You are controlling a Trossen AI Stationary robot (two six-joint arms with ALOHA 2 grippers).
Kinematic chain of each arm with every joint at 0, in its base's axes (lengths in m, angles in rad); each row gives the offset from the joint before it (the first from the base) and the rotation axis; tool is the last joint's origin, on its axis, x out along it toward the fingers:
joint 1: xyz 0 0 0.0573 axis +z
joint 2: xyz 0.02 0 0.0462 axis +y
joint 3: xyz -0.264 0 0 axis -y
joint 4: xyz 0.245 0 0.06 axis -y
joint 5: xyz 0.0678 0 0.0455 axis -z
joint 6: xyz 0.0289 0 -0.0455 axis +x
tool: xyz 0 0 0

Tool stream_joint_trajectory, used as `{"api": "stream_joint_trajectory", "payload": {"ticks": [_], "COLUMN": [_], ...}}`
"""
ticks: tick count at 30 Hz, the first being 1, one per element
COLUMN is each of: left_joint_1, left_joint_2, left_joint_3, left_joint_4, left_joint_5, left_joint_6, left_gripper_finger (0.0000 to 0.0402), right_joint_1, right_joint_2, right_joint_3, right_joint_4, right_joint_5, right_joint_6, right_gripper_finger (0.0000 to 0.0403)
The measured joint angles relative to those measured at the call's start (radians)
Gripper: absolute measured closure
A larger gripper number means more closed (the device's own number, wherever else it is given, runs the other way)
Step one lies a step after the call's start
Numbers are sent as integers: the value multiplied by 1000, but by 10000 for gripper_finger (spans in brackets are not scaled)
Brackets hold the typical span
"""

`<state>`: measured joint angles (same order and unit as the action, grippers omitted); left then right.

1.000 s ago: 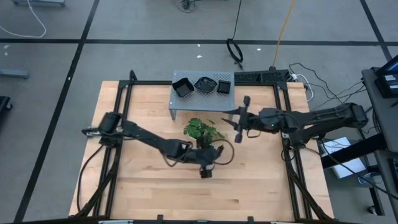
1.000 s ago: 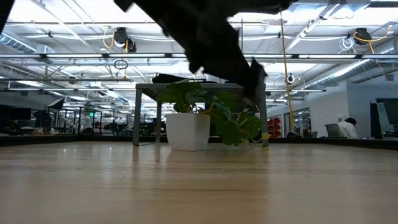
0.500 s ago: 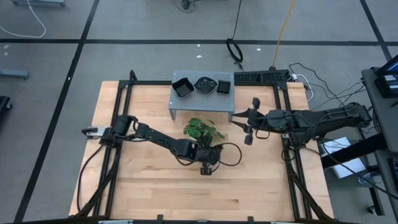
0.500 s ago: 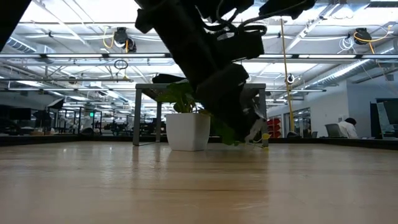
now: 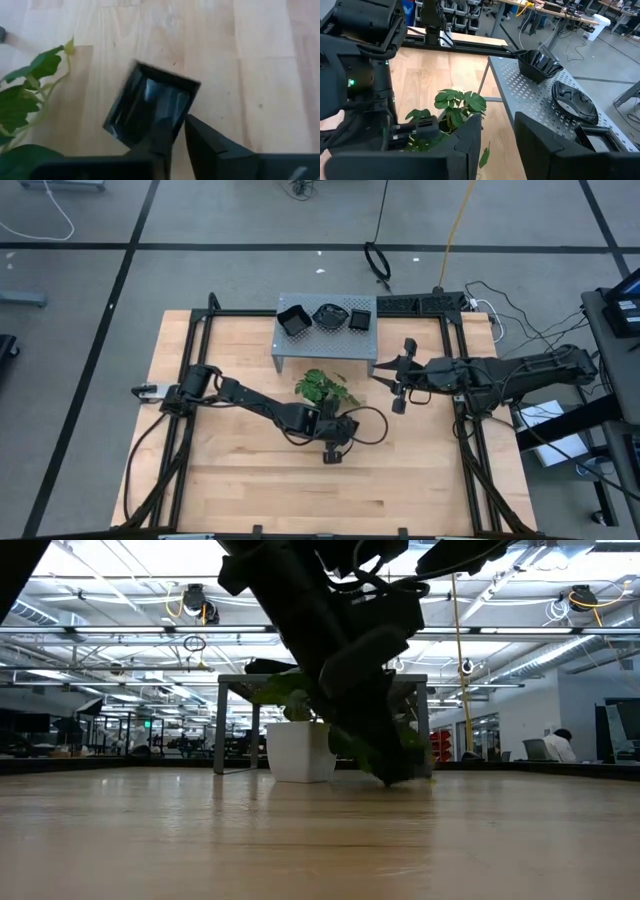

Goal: Pick & Place Mini shaped plates
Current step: Stack the square plate on top of the stacked square plates on the shelf

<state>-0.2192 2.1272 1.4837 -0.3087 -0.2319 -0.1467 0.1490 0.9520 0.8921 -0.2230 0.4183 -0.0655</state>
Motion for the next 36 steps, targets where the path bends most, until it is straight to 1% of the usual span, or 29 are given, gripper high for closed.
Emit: {"api": "stream_joint_trajectory", "payload": {"ticks": [4, 7, 11, 14, 17, 20, 22, 25, 27, 29, 32, 36], "left_joint_1": [0, -1, -5, -12, -17, -16, -16, -16, -15, -15, -20, -40], "left_joint_2": [-2, -36, -137, -240, -362, -481, -562, -681, -758, -828, -937, -1057], "left_joint_3": [0, 0, 23, 26, 27, 27, 27, 27, 27, 27, 27, 27], "left_joint_4": [20, 18, -23, -38, -43, -35, -38, -35, -43, -50, -102, -228], "left_joint_5": [44, 103, 142, 146, 146, 143, 137, 135, 135, 134, 134, 117], "left_joint_6": [-65, -92, -102, -95, -99, -126, -133, -100, -73, -62, -121, -132], "left_gripper_finger": [303, 271, 247, 244, 245, 248, 249, 249, 249, 249, 249, 249], "right_joint_1": [0, 0, 1, 2, 9, 20, 24, 29, 30, 30, 32, 45], "right_joint_2": [0, 0, 0, 12, 28, 64, 97, 153, 198, 241, 313, 397], "right_joint_3": [0, 0, 0, -5, -43, -105, -152, -205, -221, -225, -225, -224], "right_joint_4": [-2, -24, -136, -209, -205, -129, -87, -9, 37, 41, 75, 129], "right_joint_5": [0, -2, -20, -94, -203, -264, -271, -291, -296, -322, -360, -399], "right_joint_6": [-1, -2, 0, 1, 1, -15, -38, -81, -109, -134, -175, -254], "right_gripper_finger": [298, 298, 298, 298, 298, 298, 298, 298, 298, 298, 298, 298]}}
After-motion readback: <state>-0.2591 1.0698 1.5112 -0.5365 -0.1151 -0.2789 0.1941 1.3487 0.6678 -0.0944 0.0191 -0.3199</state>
